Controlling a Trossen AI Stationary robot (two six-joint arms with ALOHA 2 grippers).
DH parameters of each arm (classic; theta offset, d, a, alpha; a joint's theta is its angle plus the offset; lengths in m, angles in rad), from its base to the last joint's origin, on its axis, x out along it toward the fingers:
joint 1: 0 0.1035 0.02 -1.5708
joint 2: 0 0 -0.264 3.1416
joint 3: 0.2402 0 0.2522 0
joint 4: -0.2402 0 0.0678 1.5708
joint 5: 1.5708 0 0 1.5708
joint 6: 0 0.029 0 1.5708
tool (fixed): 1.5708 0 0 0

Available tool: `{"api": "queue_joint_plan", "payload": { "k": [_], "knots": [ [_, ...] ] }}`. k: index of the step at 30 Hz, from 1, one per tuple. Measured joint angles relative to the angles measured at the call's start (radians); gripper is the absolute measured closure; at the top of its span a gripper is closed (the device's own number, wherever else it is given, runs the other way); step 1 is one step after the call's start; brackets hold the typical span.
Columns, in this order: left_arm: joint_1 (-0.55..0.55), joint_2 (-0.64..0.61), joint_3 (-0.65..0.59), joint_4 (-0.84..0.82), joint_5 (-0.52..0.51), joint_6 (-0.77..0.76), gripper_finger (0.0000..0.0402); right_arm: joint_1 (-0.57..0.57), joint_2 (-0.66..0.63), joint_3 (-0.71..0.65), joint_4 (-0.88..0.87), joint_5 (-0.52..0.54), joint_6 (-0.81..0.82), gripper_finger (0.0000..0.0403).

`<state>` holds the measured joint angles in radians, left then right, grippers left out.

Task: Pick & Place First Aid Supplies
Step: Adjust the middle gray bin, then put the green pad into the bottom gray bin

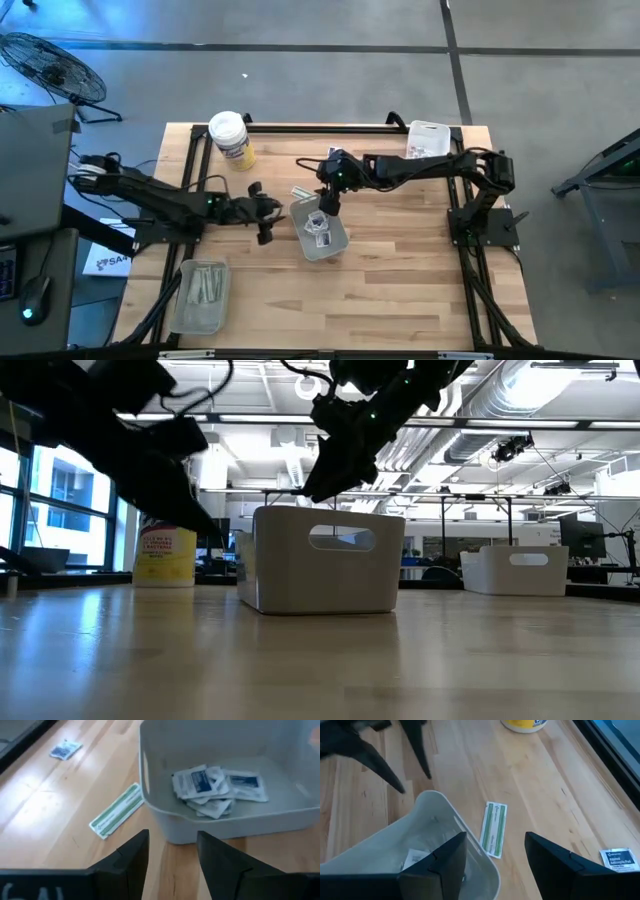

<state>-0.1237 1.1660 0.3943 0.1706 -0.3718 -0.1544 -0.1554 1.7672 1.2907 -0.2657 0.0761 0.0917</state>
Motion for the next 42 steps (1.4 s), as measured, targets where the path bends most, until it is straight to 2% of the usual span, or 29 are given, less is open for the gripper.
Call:
{"api": "queue_joint_plan", "payload": {
  "k": [4, 12, 16, 20, 23, 26, 30, 33, 37, 42],
  "knots": [
    [0.046, 0.114, 0.000, 0.095, 0.033, 0.013, 0.0239, -0.002, -0.004, 0.000, -0.006, -0.002, -0.016, 0.0208],
    [0.118, 0.319, 0.003, 0.433, 0.152, 0.056, 0.0239, -0.007, -0.023, 0.000, -0.014, -0.003, -0.036, 0.0208],
    [0.143, 0.422, 0.053, 0.530, 0.154, 0.094, 0.0239, -0.017, -0.023, 0.000, -0.015, -0.003, -0.046, 0.0208],
    [0.178, 0.468, 0.114, 0.483, 0.153, 0.125, 0.0239, -0.029, -0.023, 0.000, -0.024, -0.004, -0.048, 0.0208],
    [0.214, 0.440, 0.125, 0.407, 0.142, 0.099, 0.0239, -0.034, -0.023, 0.000, -0.051, -0.004, -0.047, 0.0208],
    [0.267, 0.377, 0.125, 0.309, 0.127, -0.008, 0.0239, -0.035, -0.023, 0.000, -0.086, -0.003, -0.048, 0.0208],
    [0.338, 0.327, 0.125, 0.179, 0.127, -0.254, 0.0239, -0.035, -0.023, 0.000, -0.099, 0.028, -0.051, 0.0208],
    [0.354, 0.324, 0.125, 0.117, 0.119, -0.337, 0.0239, -0.036, -0.023, 0.000, -0.097, 0.040, -0.072, 0.0208],
    [0.337, 0.347, 0.124, 0.108, 0.088, -0.381, 0.0239, -0.041, -0.023, 0.000, -0.097, 0.040, -0.074, 0.0208],
    [0.299, 0.386, 0.125, 0.167, 0.040, -0.344, 0.0239, -0.044, -0.023, 0.000, -0.097, 0.041, -0.073, 0.0208]
  ]
}}
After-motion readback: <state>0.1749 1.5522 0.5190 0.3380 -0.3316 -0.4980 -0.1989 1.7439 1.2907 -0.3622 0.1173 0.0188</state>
